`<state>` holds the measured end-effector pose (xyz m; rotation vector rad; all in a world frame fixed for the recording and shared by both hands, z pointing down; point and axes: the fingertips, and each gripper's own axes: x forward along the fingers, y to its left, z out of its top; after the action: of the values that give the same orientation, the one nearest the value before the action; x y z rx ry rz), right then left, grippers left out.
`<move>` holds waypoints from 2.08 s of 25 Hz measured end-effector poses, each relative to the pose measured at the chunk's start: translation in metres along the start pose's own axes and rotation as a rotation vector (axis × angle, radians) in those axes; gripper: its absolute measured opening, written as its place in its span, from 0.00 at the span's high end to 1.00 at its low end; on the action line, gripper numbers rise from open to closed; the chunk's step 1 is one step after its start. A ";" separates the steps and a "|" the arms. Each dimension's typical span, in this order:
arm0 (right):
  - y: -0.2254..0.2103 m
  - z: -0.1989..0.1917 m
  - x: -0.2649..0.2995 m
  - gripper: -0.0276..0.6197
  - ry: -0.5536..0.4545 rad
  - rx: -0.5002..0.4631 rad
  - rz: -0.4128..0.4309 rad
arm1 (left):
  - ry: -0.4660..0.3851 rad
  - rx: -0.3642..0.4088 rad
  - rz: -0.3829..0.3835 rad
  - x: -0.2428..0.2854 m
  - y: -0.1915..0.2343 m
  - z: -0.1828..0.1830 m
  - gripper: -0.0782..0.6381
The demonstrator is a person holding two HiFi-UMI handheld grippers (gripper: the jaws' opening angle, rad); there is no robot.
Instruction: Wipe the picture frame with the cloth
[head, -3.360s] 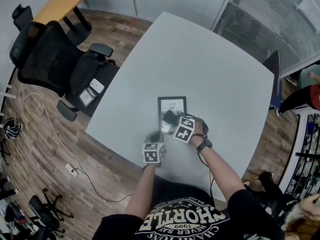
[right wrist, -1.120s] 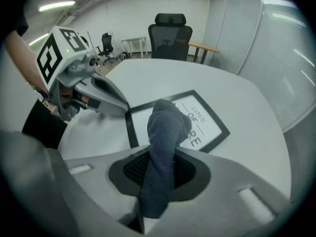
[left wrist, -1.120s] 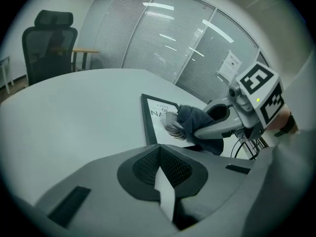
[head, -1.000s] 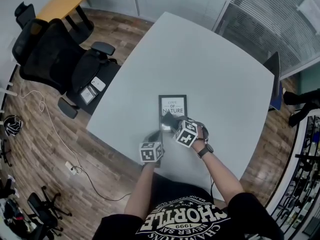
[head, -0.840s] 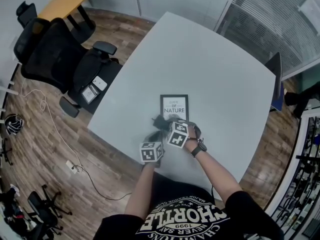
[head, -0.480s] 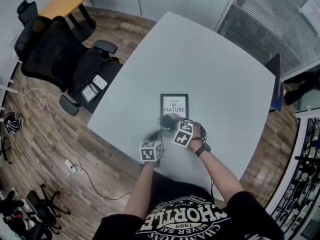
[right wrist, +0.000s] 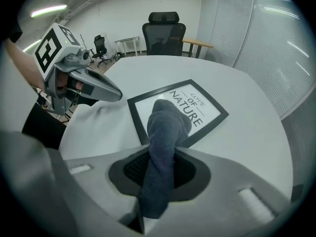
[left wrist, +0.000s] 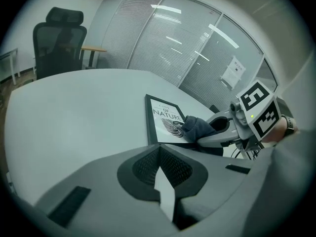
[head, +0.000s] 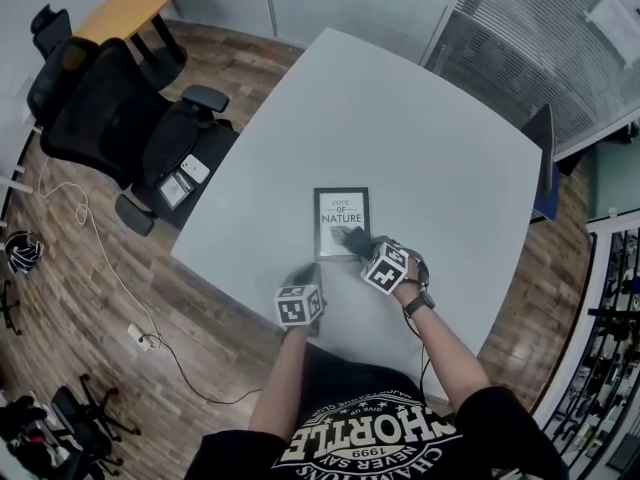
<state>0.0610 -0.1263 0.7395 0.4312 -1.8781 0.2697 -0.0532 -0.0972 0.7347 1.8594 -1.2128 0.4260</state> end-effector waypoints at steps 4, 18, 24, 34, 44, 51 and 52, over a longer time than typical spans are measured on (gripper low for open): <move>0.016 0.026 -0.004 0.84 -0.056 -0.035 0.022 | -0.019 -0.015 0.024 -0.012 0.007 0.001 0.88; 0.069 0.071 0.020 0.84 -0.105 -0.107 0.027 | -0.054 -0.055 0.068 -0.049 0.022 -0.012 0.88; 0.036 0.011 0.003 0.84 -0.089 0.132 -0.027 | -0.052 -0.046 0.035 -0.048 0.006 -0.023 0.88; 0.032 -0.012 -0.038 0.84 -0.290 0.392 -0.078 | -0.073 0.039 -0.029 -0.064 -0.040 -0.012 0.88; 0.031 0.043 -0.213 0.84 -0.778 0.344 -0.305 | -0.345 0.284 -0.038 -0.142 -0.125 0.087 0.88; 0.048 0.046 -0.314 0.84 -0.963 0.315 -0.455 | -0.540 0.411 -0.053 -0.213 -0.186 0.123 0.88; 0.051 0.045 -0.322 0.84 -0.974 0.308 -0.469 | -0.564 0.424 -0.056 -0.222 -0.194 0.125 0.88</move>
<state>0.0976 -0.0447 0.4224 1.3761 -2.5838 0.0114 -0.0096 -0.0368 0.4234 2.4794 -1.5147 0.1277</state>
